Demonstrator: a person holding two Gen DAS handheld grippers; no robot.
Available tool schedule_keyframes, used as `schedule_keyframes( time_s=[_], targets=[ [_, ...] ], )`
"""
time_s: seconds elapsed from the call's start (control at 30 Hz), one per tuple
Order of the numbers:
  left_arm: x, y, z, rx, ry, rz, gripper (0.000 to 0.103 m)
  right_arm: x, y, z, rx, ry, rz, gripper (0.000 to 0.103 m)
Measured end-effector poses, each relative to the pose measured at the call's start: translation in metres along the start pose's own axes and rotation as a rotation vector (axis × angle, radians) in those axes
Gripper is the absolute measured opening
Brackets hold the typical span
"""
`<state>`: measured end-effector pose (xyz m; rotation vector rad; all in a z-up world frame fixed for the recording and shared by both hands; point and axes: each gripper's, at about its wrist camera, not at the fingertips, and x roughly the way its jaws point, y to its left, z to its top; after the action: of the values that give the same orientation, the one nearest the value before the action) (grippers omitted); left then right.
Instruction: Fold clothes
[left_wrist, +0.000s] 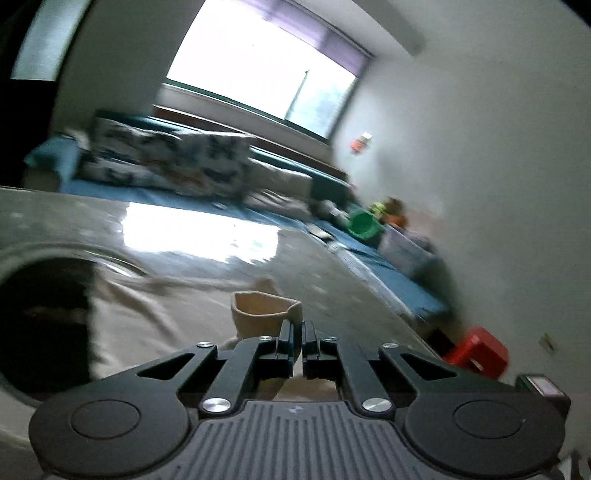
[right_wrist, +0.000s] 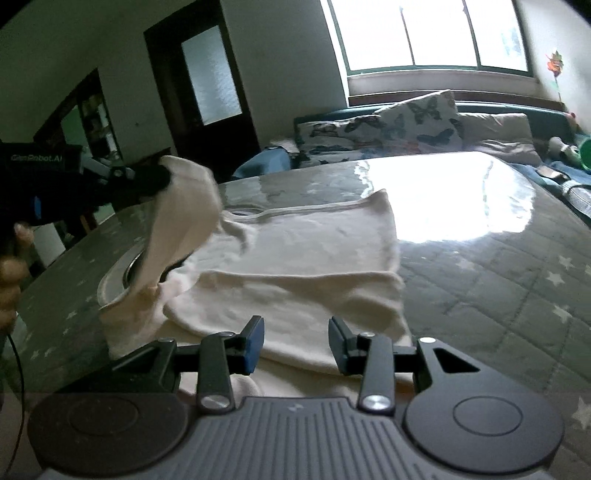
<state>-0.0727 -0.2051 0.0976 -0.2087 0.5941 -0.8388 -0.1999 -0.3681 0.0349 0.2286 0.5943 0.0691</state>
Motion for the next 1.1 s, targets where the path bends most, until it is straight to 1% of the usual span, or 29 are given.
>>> schedule_keyframes(
  time_s=[0.07,0.13,0.17,0.2,0.37,0.43,0.53,0.67,0.77,0.93,1.03,1.1],
  targets=[
    [0.012,-0.01,-0.009,0.028,0.045,-0.03,0.006,-0.002,-0.005,-0.001,0.011,0.0,-0.009,0.039],
    [0.021,-0.016,-0.02,0.057,0.086,-0.037,0.01,-0.002,-0.01,-0.001,0.027,0.001,-0.01,0.039],
    [0.024,-0.018,-0.024,0.072,0.107,-0.041,0.018,-0.003,-0.012,-0.002,0.032,0.0,-0.014,0.039],
    [0.026,-0.019,-0.028,0.084,0.126,-0.043,0.027,-0.003,-0.014,-0.002,0.036,-0.001,-0.018,0.039],
    [0.01,-0.008,-0.042,0.148,0.151,-0.032,0.033,-0.003,-0.019,0.002,0.048,-0.008,-0.025,0.039],
    [-0.003,0.003,-0.043,0.163,0.139,-0.011,0.033,-0.003,-0.02,0.004,0.051,-0.012,-0.025,0.039],
    [-0.013,0.024,-0.042,0.188,0.131,0.068,0.033,0.001,-0.017,0.008,0.041,-0.014,-0.018,0.039],
    [-0.027,0.055,-0.045,0.168,0.137,0.213,0.032,0.016,-0.014,0.014,0.025,0.002,-0.007,0.039],
    [-0.03,0.071,-0.045,0.144,0.141,0.265,0.032,0.03,-0.013,0.017,0.022,0.022,-0.016,0.039],
    [-0.022,0.083,-0.039,0.128,0.135,0.276,0.032,0.041,-0.015,0.018,0.036,0.046,-0.023,0.038],
    [-0.017,0.087,-0.032,0.152,0.125,0.232,0.032,0.044,-0.014,0.018,0.035,0.055,-0.016,0.038],
    [-0.01,0.093,-0.029,0.169,0.14,0.211,0.03,0.045,-0.014,0.019,0.034,0.057,-0.014,0.038]
  ],
)
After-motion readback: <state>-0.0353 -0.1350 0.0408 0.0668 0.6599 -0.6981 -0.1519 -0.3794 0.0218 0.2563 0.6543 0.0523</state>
